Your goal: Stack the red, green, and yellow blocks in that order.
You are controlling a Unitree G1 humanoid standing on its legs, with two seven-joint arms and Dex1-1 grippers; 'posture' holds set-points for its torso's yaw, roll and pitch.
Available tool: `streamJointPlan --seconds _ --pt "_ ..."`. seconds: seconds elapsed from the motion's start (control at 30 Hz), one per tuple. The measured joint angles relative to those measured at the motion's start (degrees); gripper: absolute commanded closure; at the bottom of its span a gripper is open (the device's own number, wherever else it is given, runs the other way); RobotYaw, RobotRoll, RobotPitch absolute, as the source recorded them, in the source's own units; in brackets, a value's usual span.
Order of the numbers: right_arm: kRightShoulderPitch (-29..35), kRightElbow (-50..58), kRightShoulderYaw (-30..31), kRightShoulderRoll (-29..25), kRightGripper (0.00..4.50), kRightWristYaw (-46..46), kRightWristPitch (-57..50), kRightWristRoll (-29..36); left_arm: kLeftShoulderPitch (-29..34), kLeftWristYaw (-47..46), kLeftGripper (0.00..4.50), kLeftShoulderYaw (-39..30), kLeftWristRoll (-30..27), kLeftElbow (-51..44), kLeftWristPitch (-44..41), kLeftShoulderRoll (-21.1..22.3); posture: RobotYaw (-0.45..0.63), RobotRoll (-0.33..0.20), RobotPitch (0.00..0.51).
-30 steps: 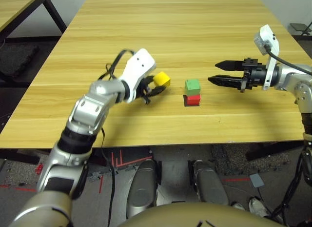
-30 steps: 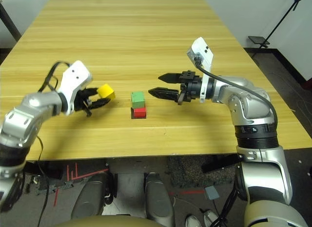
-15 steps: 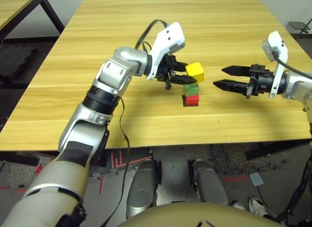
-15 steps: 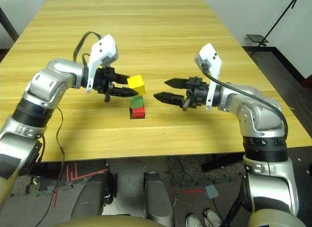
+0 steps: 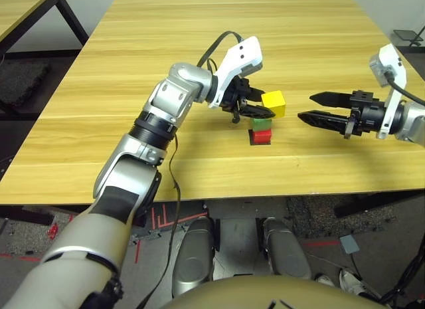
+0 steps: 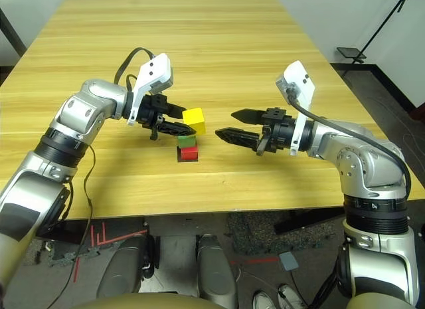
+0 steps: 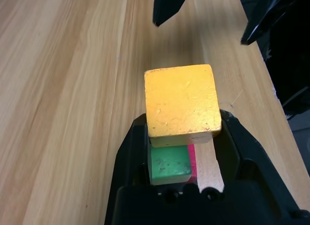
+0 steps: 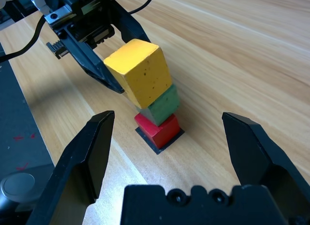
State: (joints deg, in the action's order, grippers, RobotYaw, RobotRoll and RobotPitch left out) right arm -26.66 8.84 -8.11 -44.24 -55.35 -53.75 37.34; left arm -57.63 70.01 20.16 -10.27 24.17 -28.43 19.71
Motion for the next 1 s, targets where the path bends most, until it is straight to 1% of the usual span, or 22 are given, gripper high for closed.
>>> streamJointPlan --seconds 0.47,0.53,0.6,0.73,0.77,0.9,1.0 --pt "0.36 0.29 -0.15 -0.09 0.00 0.59 -0.68 1.24 0.03 0.45 2.59 -0.05 1.87 3.40 2.43 -0.67 0.07 -0.131 0.123" --pt "0.35 0.29 -0.15 -0.15 0.00 0.65 -0.68 1.48 0.03 0.46 2.04 -0.05 1.92 3.50 2.57 -0.70 0.07 -0.132 0.126" --pt "0.35 0.29 -0.15 -0.20 0.00 0.70 -0.69 1.68 0.03 0.48 1.63 -0.05 2.02 3.50 2.59 -0.70 0.07 -0.132 0.125" --pt "0.35 0.28 -0.15 -0.45 0.00 0.73 -0.68 1.95 0.03 0.52 0.24 -0.06 2.60 3.49 2.60 -0.71 0.08 -0.134 0.123" --pt "0.34 0.28 -0.15 -0.52 0.00 0.73 -0.69 2.00 0.03 0.52 0.03 -0.08 2.61 3.45 2.60 -0.71 0.08 -0.134 0.123" --pt "0.09 0.23 -0.15 -0.64 0.00 0.70 -0.67 2.06 0.03 -0.22 0.03 -1.34 2.35 1.85 0.86 -0.79 0.09 -0.135 0.119" --pt "-0.85 0.10 -0.15 -0.54 0.00 0.67 -0.72 2.41 0.04 -1.30 0.03 -4.54 -0.69 -3.60 -4.44 -0.72 0.10 -0.138 0.108"
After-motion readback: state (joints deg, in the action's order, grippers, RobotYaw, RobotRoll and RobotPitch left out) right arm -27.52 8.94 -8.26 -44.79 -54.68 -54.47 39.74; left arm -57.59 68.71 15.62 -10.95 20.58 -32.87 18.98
